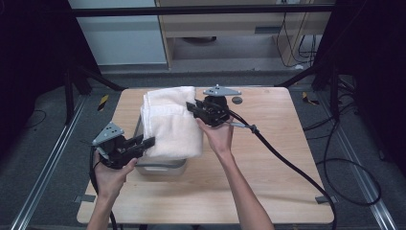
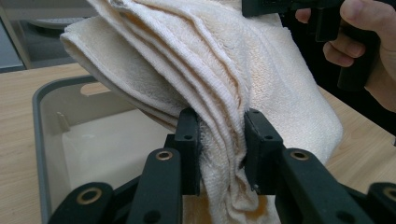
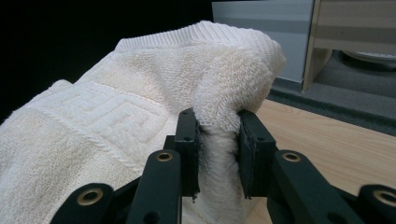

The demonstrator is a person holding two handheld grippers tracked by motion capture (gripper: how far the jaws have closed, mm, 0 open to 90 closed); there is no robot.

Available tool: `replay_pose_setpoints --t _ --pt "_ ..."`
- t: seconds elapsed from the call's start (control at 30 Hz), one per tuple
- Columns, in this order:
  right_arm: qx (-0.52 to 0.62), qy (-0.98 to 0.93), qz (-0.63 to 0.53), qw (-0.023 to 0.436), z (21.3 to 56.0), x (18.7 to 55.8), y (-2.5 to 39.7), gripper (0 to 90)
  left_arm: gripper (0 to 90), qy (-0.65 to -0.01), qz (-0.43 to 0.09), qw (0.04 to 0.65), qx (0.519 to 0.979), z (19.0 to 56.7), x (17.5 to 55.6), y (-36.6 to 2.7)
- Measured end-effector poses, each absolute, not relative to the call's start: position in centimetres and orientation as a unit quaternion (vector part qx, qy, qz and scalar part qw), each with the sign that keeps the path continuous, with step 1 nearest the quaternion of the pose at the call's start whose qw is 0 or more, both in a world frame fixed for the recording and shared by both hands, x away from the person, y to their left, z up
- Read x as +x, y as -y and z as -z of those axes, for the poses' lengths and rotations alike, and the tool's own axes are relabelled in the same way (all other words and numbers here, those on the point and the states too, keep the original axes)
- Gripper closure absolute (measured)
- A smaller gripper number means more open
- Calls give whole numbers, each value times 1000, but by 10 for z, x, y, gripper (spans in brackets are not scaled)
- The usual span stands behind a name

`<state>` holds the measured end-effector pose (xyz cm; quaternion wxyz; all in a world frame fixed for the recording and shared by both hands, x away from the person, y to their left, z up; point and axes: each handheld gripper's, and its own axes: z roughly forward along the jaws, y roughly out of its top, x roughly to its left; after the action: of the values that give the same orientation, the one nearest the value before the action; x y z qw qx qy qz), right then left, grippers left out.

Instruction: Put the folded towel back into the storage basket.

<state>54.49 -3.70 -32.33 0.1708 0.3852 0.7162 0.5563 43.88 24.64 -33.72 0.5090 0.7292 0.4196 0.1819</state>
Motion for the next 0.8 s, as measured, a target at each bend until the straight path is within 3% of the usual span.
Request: replay_pose_setpoints --t 0.8 --pt "394 -717 -552 162 346 570 -8 724 691 -460 -189 489 717 352 460 -283"
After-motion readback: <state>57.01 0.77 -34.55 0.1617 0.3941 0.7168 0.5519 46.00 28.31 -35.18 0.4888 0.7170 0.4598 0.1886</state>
